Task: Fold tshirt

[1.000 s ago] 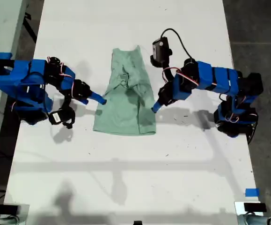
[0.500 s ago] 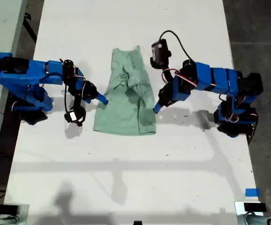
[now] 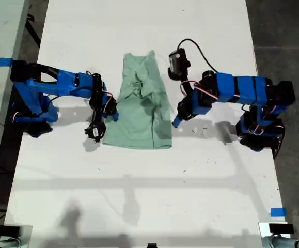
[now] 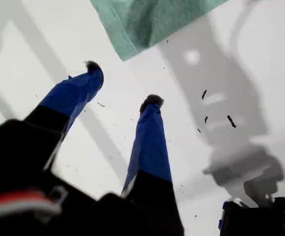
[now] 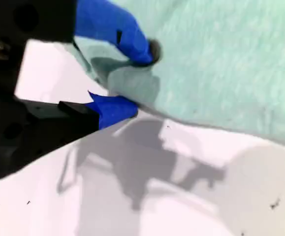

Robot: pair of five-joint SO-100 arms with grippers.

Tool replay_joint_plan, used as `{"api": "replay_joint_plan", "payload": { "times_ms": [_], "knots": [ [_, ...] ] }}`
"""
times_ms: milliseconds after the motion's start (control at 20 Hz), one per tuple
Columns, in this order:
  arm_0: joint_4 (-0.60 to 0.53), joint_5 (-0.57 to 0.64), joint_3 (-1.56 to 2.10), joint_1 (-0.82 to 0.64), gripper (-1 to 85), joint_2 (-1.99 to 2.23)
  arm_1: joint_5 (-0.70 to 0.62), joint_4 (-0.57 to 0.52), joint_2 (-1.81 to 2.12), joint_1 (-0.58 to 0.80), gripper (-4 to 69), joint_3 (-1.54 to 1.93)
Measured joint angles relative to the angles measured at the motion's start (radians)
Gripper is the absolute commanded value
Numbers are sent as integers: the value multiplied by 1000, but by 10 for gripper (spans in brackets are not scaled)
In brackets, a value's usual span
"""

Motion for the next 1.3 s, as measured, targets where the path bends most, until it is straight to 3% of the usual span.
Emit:
{"api": "replay_joint_plan", "payload": {
  "times_ms": [400,600,800,850,950,1150,1300],
  "knots": [
    [109,-43,127,-43,1,299,2,-43,52,0,198,58],
    [146,-74,-48,25,1,313,2,-43,52,0,196,58],
    [155,-72,-347,83,15,21,6,-43,52,0,194,58],
    [184,-71,-454,89,31,-95,9,-43,52,0,194,58],
    [256,-58,-690,89,261,-331,14,-49,52,0,194,58],
    [396,-44,-902,80,351,-529,26,-52,52,0,193,58],
    [503,-38,-893,41,338,-506,26,-54,52,0,193,58]
  ]
}}
